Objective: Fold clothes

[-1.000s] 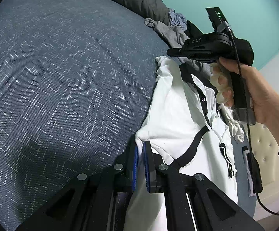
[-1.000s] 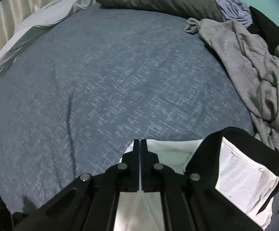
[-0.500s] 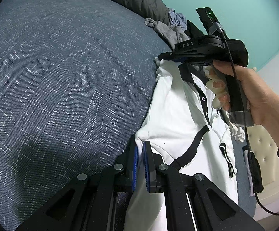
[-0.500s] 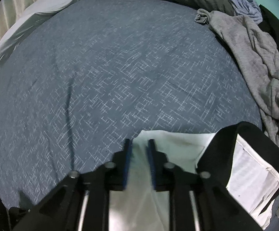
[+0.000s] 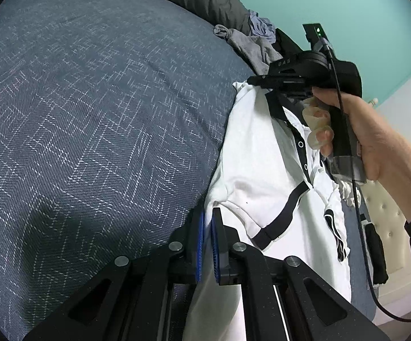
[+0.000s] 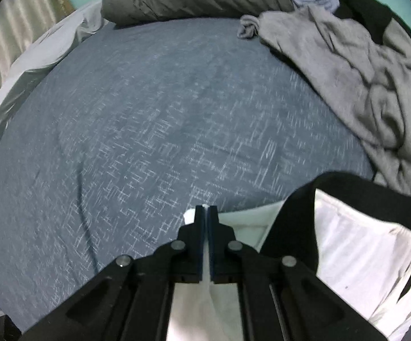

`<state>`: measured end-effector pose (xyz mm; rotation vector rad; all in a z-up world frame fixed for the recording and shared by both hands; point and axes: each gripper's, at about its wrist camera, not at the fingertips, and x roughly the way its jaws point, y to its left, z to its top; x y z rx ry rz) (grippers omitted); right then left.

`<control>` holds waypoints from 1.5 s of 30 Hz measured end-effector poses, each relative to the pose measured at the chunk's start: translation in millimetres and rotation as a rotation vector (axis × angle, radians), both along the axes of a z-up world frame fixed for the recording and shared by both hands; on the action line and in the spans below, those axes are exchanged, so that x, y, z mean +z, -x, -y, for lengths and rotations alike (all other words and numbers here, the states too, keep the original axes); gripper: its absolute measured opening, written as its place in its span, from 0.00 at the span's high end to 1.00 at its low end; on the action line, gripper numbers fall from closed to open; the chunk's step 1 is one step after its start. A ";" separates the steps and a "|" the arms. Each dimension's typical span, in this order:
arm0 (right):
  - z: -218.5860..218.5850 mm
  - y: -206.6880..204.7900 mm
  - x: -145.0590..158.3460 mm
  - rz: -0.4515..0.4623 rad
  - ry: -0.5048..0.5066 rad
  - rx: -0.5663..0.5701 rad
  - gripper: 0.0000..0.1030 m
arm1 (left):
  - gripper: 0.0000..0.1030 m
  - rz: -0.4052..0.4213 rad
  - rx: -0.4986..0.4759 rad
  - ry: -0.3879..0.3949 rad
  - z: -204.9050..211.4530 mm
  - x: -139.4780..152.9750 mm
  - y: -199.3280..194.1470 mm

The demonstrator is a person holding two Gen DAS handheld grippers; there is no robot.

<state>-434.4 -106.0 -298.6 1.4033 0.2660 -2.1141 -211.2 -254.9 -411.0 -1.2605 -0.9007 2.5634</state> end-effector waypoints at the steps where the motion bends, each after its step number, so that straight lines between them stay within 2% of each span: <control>1: -3.0 2.5 -1.6 0.025 0.017 -0.011 0.98 | 0.95 0.000 0.001 -0.001 0.6 0.5 0.2; 3: -7.6 6.5 -3.0 0.078 0.076 -0.026 0.97 | 0.95 -0.001 0.002 -0.001 4.4 2.8 0.2; 5: -6.1 3.4 1.5 0.084 0.126 -0.023 0.97 | 0.95 -0.001 0.003 0.000 3.4 3.3 -0.3; 10: -11.8 2.1 15.3 0.012 0.145 -0.017 0.90 | 0.95 0.001 0.006 0.000 1.4 3.6 -0.2; 12: -33.4 -2.6 24.8 -0.005 0.162 -0.010 0.89 | 0.95 0.001 0.008 -0.002 1.3 3.7 -0.1; 15: -28.7 -3.0 12.8 -0.002 0.182 0.023 0.87 | 0.95 -0.001 0.009 -0.004 1.9 4.8 -2.0; 20: -13.2 -17.3 -1.7 -0.002 0.156 0.073 0.86 | 0.95 -0.001 0.013 -0.003 2.9 6.0 -4.4; 29: -65.0 -79.3 -12.5 0.018 0.212 0.089 0.86 | 0.92 -0.008 0.031 -0.016 7.9 10.4 -12.7; 33: -72.0 -108.6 -22.7 0.005 0.185 0.122 0.86 | 0.92 -0.044 0.061 -0.001 17.2 19.2 -15.9; 40: -65.7 -143.0 -49.5 -0.018 0.079 0.158 0.86 | 0.92 -0.032 0.065 0.009 22.4 20.0 -19.1; 45: -67.6 -164.0 -31.7 -0.059 0.176 0.124 0.86 | 0.92 -0.035 0.071 0.017 26.2 24.2 -25.1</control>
